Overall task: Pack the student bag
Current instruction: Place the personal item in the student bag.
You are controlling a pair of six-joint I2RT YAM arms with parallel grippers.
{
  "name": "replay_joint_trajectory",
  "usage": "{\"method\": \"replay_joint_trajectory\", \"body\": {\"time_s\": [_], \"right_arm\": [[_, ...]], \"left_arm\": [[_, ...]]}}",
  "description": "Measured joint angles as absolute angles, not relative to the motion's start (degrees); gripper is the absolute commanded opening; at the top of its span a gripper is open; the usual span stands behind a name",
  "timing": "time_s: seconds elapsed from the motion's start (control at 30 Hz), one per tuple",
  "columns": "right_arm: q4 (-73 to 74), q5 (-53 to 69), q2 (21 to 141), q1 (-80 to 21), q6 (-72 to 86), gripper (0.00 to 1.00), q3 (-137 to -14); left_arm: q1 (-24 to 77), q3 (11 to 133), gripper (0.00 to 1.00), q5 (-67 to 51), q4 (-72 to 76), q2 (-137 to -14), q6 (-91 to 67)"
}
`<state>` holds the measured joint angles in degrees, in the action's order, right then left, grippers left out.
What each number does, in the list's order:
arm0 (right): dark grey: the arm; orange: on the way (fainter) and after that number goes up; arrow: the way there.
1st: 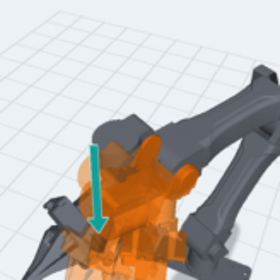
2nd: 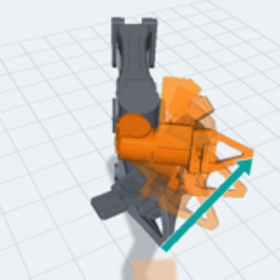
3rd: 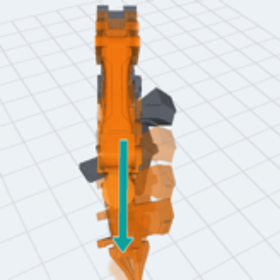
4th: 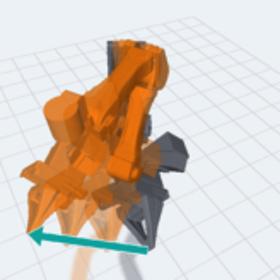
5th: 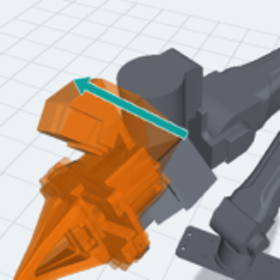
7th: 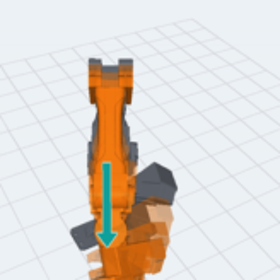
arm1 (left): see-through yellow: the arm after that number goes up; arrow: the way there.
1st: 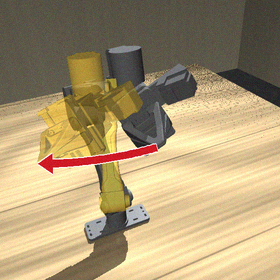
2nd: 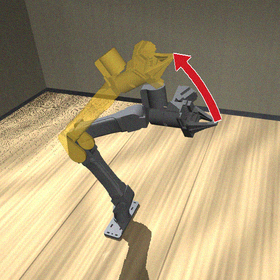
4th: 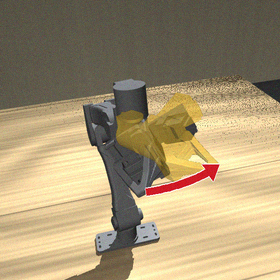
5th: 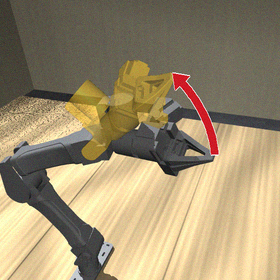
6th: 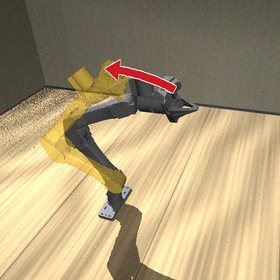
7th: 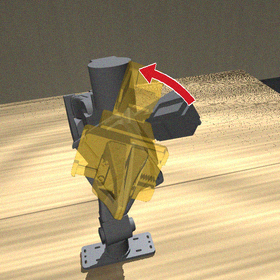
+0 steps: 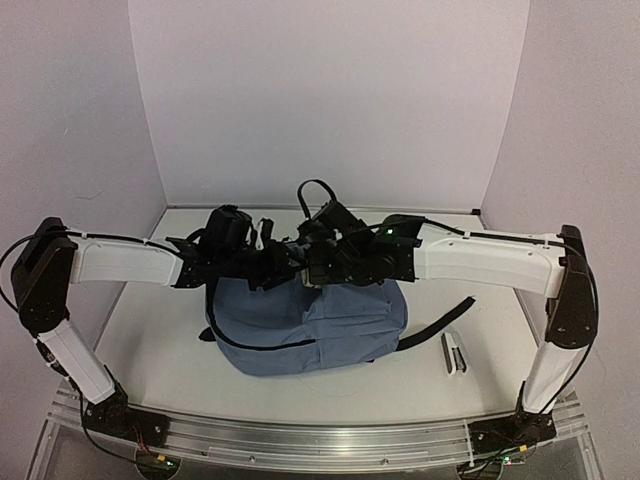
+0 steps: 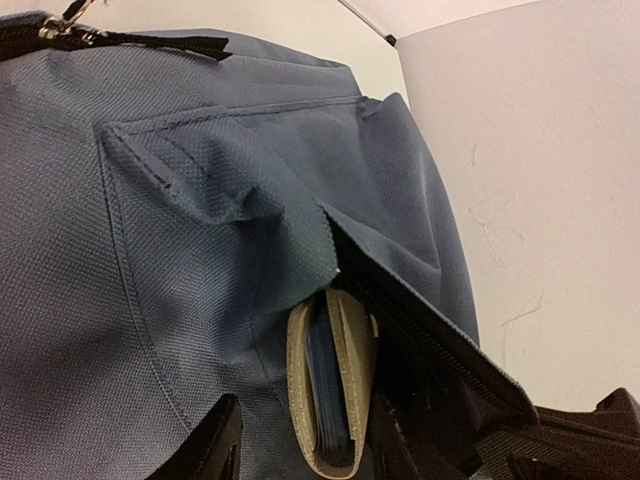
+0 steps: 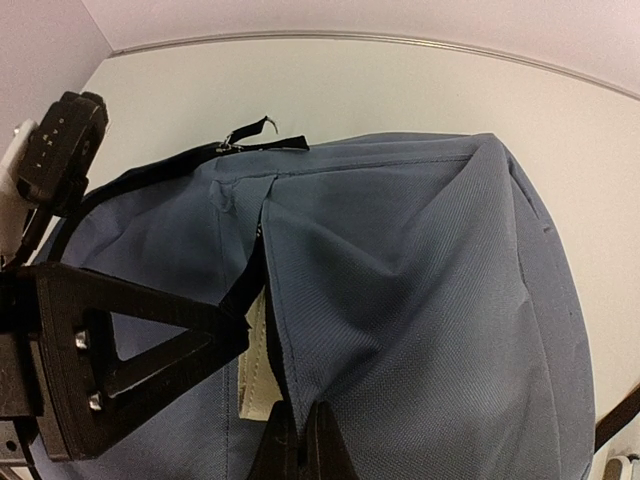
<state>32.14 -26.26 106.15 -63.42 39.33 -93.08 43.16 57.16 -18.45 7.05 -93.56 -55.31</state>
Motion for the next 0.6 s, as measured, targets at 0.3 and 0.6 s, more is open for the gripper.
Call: {"method": "replay_joint_trajectory", "body": {"time_s": [0.3,0.6], "right_arm": [[32.14,-26.28,106.13,-63.42,39.46,0.00,-93.08],[32.14,-26.66,106.04,-63.42,39.48,0.00,-92.90]], "left_arm": [[44.89,57.55,0.06,-19.59,7.64,-95.32,-55.36],[46.33,64.55,0.00,-21.41,8.98,-104.69,-54.68]]}}
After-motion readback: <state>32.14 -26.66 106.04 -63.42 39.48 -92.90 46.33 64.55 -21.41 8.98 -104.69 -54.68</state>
